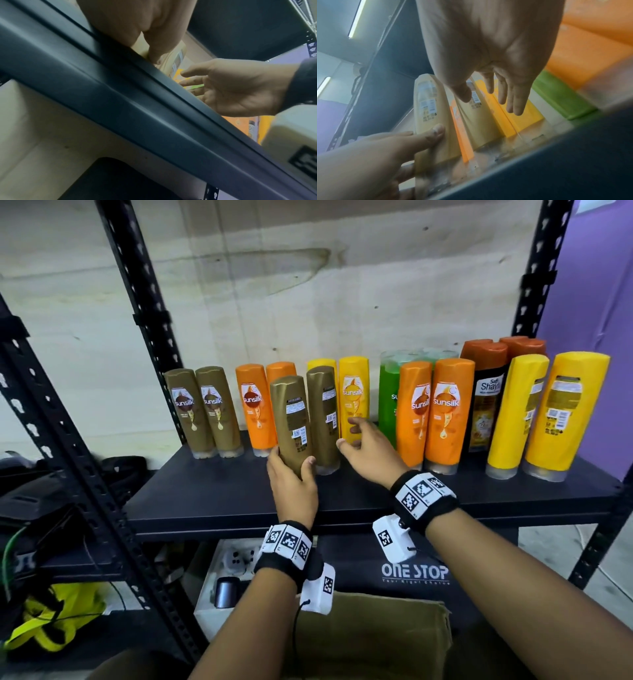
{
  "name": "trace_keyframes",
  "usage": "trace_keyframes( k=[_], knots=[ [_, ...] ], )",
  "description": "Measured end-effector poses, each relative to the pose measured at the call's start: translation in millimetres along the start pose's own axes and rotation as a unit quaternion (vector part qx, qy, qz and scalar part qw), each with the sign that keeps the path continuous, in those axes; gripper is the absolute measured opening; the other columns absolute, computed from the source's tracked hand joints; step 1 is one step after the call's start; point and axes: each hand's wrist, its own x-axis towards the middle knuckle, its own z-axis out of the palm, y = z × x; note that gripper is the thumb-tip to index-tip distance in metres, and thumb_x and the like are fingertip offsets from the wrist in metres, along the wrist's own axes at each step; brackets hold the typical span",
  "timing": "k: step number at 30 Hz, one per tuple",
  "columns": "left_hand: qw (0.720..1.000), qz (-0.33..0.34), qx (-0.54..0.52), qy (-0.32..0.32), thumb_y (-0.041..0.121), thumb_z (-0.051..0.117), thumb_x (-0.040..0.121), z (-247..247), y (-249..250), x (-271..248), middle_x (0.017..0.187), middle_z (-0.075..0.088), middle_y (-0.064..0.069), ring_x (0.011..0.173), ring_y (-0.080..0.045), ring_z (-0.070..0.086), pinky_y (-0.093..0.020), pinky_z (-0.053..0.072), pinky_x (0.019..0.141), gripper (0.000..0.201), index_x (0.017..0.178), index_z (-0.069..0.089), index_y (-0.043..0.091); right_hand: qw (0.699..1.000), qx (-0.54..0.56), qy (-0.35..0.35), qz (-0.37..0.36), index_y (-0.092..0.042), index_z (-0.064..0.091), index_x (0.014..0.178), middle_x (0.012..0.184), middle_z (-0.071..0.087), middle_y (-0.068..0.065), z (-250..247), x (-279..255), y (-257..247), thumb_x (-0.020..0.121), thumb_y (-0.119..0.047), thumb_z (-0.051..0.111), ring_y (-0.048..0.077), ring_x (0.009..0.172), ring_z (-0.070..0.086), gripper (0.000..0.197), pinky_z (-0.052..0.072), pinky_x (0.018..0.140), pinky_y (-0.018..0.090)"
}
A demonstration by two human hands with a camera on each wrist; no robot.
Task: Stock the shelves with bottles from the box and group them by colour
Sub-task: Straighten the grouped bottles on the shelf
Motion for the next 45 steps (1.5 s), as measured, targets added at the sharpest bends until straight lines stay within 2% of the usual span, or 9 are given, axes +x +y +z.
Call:
trace_keyframes(
  k=[4, 8, 14, 22, 29, 32, 38, 42, 45],
  knots=[
    [1.0, -0.008, -0.001, 0.006, 0.016, 0.066, 0.096, -0.7, -0.8, 1.0, 0.14, 0.051, -0.016, 0.13, -0.03, 0.049, -0.038, 0.04, 0.109, 0.055, 0.142, 0.04, 0.0, 0.995, 0.062, -0.062, 0.057, -0.03, 0.003, 0.161, 0.162, 0.031, 0.005, 10.5, 17.0, -5.5, 0.096, -0.048, 0.06, 0.026, 0.144, 0.039, 0.088, 0.036, 0.116, 0.044],
    [1.0, -0.015, -0.005, -0.004, 0.018, 0.065, 0.097, -1.1, -3.0, 1.1, 0.141, 0.053, -0.013, 0.127, -0.027, 0.052, -0.023, 0.04, 0.101, 0.056, 0.144, 0.038, 0.005, 0.985, 0.138, -0.081, 0.07, -0.033, -0.009, 0.16, 0.159, 0.039, 0.002, 21.3, 22.6, -7.0, 0.099, -0.041, 0.06, 0.027, 0.142, 0.042, 0.092, 0.038, 0.116, 0.045],
    [1.0, -0.015, -0.007, -0.014, 0.017, 0.064, 0.098, -1.5, -4.5, 1.0, 0.142, 0.052, -0.012, 0.127, -0.027, 0.052, -0.029, 0.042, 0.102, 0.056, 0.145, 0.036, 0.006, 0.994, 0.074, -0.023, 0.08, -0.025, 0.025, 0.151, 0.147, 0.038, 0.01, 26.9, 20.6, -5.3, 0.091, -0.043, 0.069, 0.029, 0.137, 0.042, 0.077, 0.041, 0.113, 0.049],
    [0.998, -0.034, -0.029, -0.038, 0.018, 0.066, 0.097, -8.4, -1.1, 2.9, 0.139, 0.058, -0.009, 0.126, -0.024, 0.054, -0.032, 0.044, 0.105, 0.057, 0.147, 0.04, 0.01, 0.994, 0.101, -0.016, 0.043, -0.022, 0.026, 0.147, 0.145, 0.054, 0.005, 14.7, 0.5, -7.9, 0.095, -0.036, 0.067, 0.027, 0.13, 0.055, 0.067, 0.047, 0.108, 0.045],
    [0.994, -0.03, -0.08, -0.074, 0.021, 0.069, 0.095, -5.0, 2.7, -9.1, 0.118, 0.061, 0.015, 0.104, 0.008, 0.059, -0.017, 0.045, 0.093, 0.05, 0.139, 0.047, 0.019, 0.994, 0.107, 0.024, -0.002, -0.019, 0.035, 0.141, 0.142, 0.056, 0.004, -15.5, -32.9, 4.3, 0.095, -0.036, 0.068, 0.02, 0.128, 0.056, 0.059, 0.047, 0.102, 0.03],
    [0.991, -0.025, -0.101, -0.087, 0.021, 0.07, 0.094, 6.1, 10.4, -16.7, 0.115, 0.061, 0.024, 0.102, 0.018, 0.057, -0.013, 0.046, 0.091, 0.048, 0.137, 0.048, 0.021, 0.992, 0.122, 0.036, -0.002, -0.02, 0.035, 0.143, 0.141, 0.056, 0.001, -33.1, -45.6, 7.8, 0.095, -0.038, 0.067, 0.018, 0.128, 0.055, 0.06, 0.047, 0.105, 0.033],
    [0.984, -0.016, -0.126, -0.122, 0.02, 0.072, 0.093, 33.6, 35.2, -35.9, 0.115, 0.063, 0.022, 0.104, 0.015, 0.06, -0.015, 0.048, 0.091, 0.049, 0.135, 0.049, 0.02, 0.992, 0.101, 0.08, -0.017, -0.022, 0.031, 0.148, 0.146, 0.052, 0.0, -67.4, -72.2, 22.2, 0.097, -0.036, 0.065, 0.012, 0.129, 0.051, 0.063, 0.041, 0.104, 0.027],
    [0.979, -0.015, -0.141, -0.147, 0.019, 0.073, 0.092, 53.9, 49.7, -54.8, 0.123, 0.067, 0.005, 0.112, -0.007, 0.065, -0.028, 0.051, 0.099, 0.05, 0.136, 0.049, 0.016, 0.991, 0.085, 0.102, -0.002, -0.024, 0.034, 0.143, 0.141, 0.056, -0.001, -87.2, -84.3, 37.1, 0.097, -0.036, 0.064, 0.016, 0.126, 0.054, 0.057, 0.041, 0.102, 0.028],
    [0.975, -0.016, -0.154, -0.159, 0.019, 0.073, 0.091, 67.1, 57.0, -66.4, 0.122, 0.068, 0.007, 0.11, 0.0, 0.064, -0.026, 0.052, 0.098, 0.048, 0.134, 0.051, 0.018, 0.991, 0.079, 0.111, 0.002, -0.021, 0.037, 0.139, 0.137, 0.059, 0.001, -100.1, -89.8, 47.5, 0.097, -0.034, 0.065, 0.017, 0.123, 0.057, 0.052, 0.043, 0.099, 0.027]
  ],
)
